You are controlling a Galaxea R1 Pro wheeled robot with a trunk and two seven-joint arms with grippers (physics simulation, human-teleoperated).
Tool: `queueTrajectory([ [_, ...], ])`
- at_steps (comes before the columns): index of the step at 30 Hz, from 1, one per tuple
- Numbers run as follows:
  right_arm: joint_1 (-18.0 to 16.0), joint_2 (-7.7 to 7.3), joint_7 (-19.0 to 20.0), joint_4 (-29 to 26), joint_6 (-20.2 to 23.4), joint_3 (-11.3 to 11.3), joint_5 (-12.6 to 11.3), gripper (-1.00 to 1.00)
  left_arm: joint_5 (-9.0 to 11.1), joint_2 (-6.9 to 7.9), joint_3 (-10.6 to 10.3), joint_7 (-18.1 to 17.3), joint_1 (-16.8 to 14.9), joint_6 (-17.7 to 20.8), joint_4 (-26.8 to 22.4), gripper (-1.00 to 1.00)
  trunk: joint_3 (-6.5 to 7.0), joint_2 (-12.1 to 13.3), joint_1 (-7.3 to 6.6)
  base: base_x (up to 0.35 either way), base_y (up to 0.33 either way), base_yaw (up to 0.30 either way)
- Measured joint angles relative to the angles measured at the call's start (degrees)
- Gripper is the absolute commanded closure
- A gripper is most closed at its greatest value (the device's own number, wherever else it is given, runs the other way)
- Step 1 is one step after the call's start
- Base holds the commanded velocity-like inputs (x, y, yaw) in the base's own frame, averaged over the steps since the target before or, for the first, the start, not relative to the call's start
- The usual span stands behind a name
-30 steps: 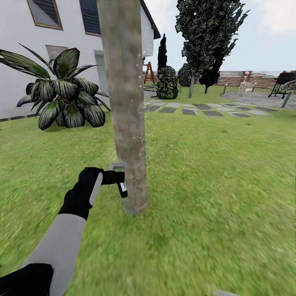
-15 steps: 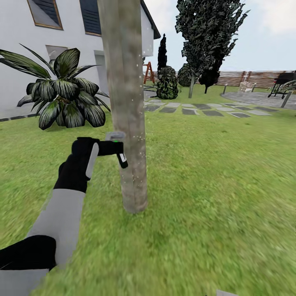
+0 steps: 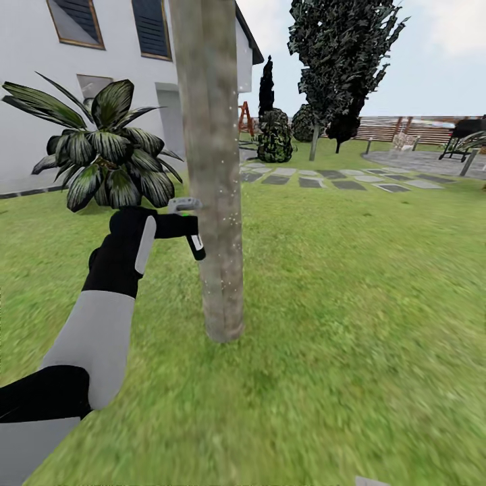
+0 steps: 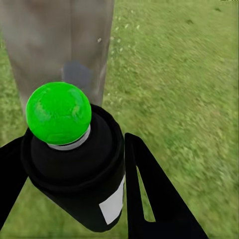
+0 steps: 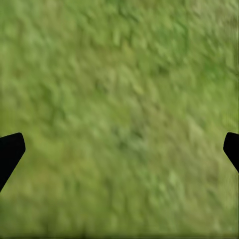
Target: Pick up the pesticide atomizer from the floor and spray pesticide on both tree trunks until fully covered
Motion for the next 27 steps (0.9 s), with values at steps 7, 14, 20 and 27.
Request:
queueTrajectory([
  [7, 0.4, 0.00, 0.0, 0.0, 0.0, 0.0, 0.0, -1.00, 0.0, 0.01, 1.8, 0.2, -11.4, 0.1, 4.8, 1.00, 0.02, 0.0, -0.02, -0.009, 0.002, 0.000],
  [14, 0.4, 0.00, 0.0, 0.0, 0.0, 0.0, 0.0, -1.00, -0.3, 0.29, 1.9, 0.2, -31.2, 0.1, 21.4, 1.00, 0.01, 0.0, 0.00, 0.000, 0.000, 0.000],
  [20, 0.4, 0.00, 0.0, 0.0, 0.0, 0.0, 0.0, -1.00, 0.2, 0.28, 1.9, 0.0, -46.7, 0.1, 31.3, 1.00, 0.02, 0.0, -0.07, 0.000, 0.000, 0.000],
  [27, 0.4, 0.00, 0.0, 0.0, 0.0, 0.0, 0.0, -1.00, -0.3, 0.27, 2.1, 0.1, -48.9, 0.0, 37.4, 1.00, -0.01, 0.0, 0.00, 0.000, 0.000, 0.000],
])
